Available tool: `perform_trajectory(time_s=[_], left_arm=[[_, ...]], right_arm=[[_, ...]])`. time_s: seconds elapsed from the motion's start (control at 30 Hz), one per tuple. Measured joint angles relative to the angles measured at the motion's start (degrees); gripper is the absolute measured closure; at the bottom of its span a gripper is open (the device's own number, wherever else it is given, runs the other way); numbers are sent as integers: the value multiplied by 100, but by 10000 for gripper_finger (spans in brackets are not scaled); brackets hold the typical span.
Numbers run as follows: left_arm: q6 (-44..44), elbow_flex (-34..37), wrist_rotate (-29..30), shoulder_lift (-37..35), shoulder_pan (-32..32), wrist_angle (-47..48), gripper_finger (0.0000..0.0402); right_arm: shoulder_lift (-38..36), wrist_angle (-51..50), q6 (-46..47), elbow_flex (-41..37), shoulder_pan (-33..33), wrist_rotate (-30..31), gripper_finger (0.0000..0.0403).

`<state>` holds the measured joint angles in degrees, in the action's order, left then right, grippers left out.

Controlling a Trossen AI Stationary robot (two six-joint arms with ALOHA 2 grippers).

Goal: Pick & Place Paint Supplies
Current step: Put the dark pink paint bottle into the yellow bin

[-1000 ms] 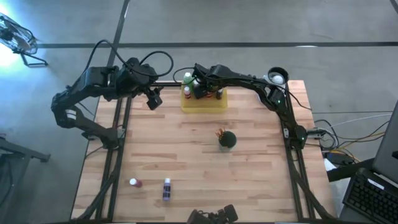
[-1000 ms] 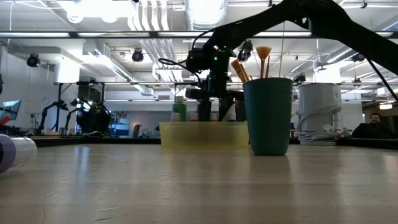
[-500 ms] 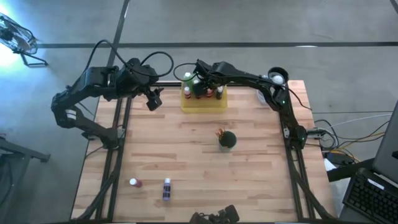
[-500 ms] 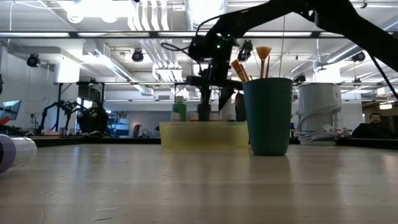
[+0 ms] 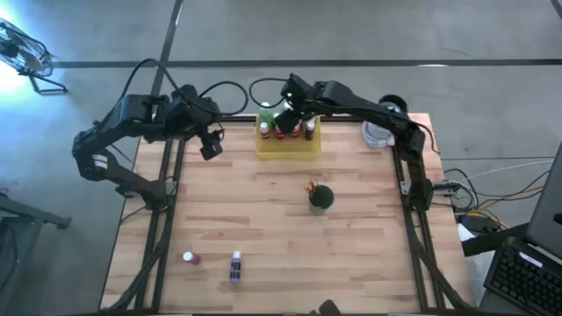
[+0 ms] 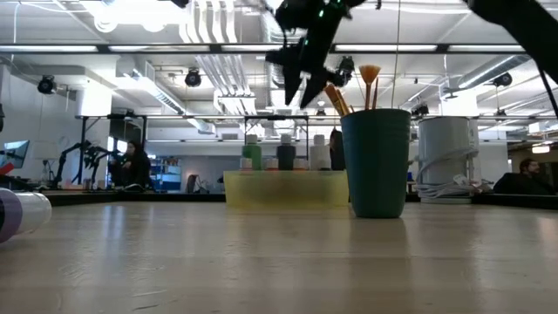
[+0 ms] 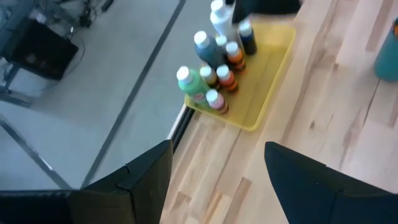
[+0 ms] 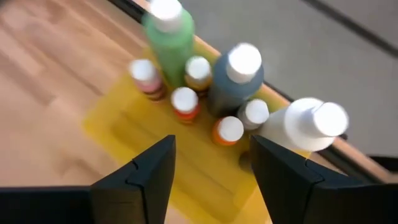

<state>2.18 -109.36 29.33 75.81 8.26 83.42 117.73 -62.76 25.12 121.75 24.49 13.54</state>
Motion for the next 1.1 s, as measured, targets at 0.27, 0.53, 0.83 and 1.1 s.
perform_trajectory(time_s=[0.27,0.53,0.83,1.1], left_arm=[[971,-2,-786,0,-14,652,143],[2378,-2,-1714,0,-588,662,170],[4479,9,-1671,25,-2095,660,205],[6352,424,-1405,125,-3628,657,207]], right_arm=[[-1011,1,-607,0,-350,15,231],[-2036,-10,-1000,-2,-668,11,264],[-2832,-367,-1381,-2,-889,-5,285],[-2944,-391,-1637,-4,-926,-22,283]])
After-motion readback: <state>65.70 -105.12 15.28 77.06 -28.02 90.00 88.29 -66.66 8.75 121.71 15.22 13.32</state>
